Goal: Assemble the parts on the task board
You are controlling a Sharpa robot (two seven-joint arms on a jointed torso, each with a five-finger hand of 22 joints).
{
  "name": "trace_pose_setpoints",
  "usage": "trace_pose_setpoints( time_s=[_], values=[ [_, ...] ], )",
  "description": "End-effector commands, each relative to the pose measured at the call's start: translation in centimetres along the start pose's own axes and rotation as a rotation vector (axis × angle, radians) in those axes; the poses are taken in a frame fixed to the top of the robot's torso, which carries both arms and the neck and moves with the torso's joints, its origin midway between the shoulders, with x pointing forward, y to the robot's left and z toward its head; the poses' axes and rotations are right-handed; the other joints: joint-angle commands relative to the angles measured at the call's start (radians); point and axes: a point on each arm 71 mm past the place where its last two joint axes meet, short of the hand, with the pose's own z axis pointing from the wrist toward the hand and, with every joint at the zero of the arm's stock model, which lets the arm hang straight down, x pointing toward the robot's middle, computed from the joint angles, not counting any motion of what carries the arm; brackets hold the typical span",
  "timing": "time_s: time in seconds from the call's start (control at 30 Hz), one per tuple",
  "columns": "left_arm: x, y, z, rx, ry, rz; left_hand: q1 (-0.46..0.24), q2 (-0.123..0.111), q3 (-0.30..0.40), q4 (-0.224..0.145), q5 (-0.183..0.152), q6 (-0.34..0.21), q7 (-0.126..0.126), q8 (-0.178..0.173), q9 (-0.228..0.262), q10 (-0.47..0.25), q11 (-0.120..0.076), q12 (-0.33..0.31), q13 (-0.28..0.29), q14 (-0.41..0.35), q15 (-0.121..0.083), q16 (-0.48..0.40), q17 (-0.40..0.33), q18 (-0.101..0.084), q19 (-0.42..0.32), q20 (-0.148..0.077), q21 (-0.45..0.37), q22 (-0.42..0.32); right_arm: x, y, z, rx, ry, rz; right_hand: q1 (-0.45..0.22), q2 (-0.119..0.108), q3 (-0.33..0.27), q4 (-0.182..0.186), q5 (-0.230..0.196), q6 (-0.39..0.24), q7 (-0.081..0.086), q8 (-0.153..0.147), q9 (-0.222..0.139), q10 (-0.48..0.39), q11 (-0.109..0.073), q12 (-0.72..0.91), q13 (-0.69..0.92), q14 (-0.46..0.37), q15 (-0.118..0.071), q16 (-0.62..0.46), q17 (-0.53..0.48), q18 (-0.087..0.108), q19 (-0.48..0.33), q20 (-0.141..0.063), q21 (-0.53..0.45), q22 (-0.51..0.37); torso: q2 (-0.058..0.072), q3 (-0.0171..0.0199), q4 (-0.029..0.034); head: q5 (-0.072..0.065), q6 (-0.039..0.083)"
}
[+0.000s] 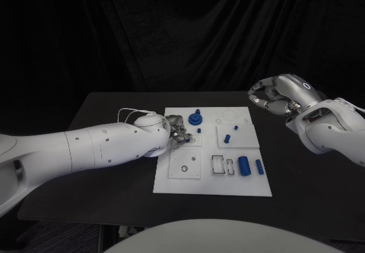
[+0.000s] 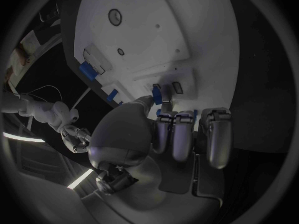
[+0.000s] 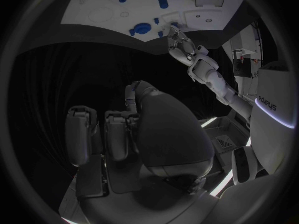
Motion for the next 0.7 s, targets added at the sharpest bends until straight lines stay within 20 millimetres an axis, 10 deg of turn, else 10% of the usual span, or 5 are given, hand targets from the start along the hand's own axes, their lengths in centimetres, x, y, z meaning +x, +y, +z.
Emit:
trace_pose_setpoints(
  time_s=[0.03,0.5,0.7],
  values=[
    [0.57,0.05,-0.03,0.004,0.023,0.005,-0.005,-0.001,0.003,-0.001,-0.003,0.005,-0.001,-0.006,0.001,0.104,-0.006,0.003,0.263,0.104,-0.008,0.003,0.263,-0.010,0.021,-0.004,-0.004,0.132,0.12,-0.12,-0.08,0.019,0.007,0.000,0.011,-0.002,0.006,-0.002,0.006,0.006,0.003,0.004,-0.002,0.106,0.008,0.003,0.263,0.101,0.008,-0.008,0.242,0.004,0.053,0.006,-0.008,0.227,0.001,0.0001,-0.0009,0.000,0.000],
    [0.49,-0.08,-0.12,0.030,0.003,-0.007,-0.006,-0.007,0.013,-0.002,-0.013,0.012,-0.001,-0.012,0.004,0.104,-0.007,0.003,0.263,0.104,-0.008,0.003,0.263,-0.009,0.019,-0.003,-0.006,0.129,0.11,-0.26,-0.17,0.026,0.009,-0.001,0.014,-0.003,0.009,-0.004,0.007,0.005,0.004,0.005,-0.002,0.102,0.009,0.000,0.260,0.100,0.008,-0.011,0.239,0.005,0.050,0.007,-0.013,0.225,-0.002,-0.0001,0.0000,0.001,0.000],
    [0.46,-0.13,-0.10,0.041,-0.006,-0.013,-0.065,-0.010,0.005,0.031,-0.152,0.024,0.007,-0.046,0.007,0.104,0.000,0.003,0.263,0.104,-0.003,0.003,0.263,-0.009,0.018,0.000,-0.009,0.129,0.17,-0.23,-0.14,0.026,0.010,0.000,0.014,-0.003,0.009,-0.004,0.007,0.005,0.004,0.005,-0.003,0.099,0.009,-0.003,0.256,0.100,0.008,-0.013,0.238,0.005,0.050,0.007,-0.013,0.225,-0.001,-0.0006,-0.0004,0.003,0.000]
  ],
)
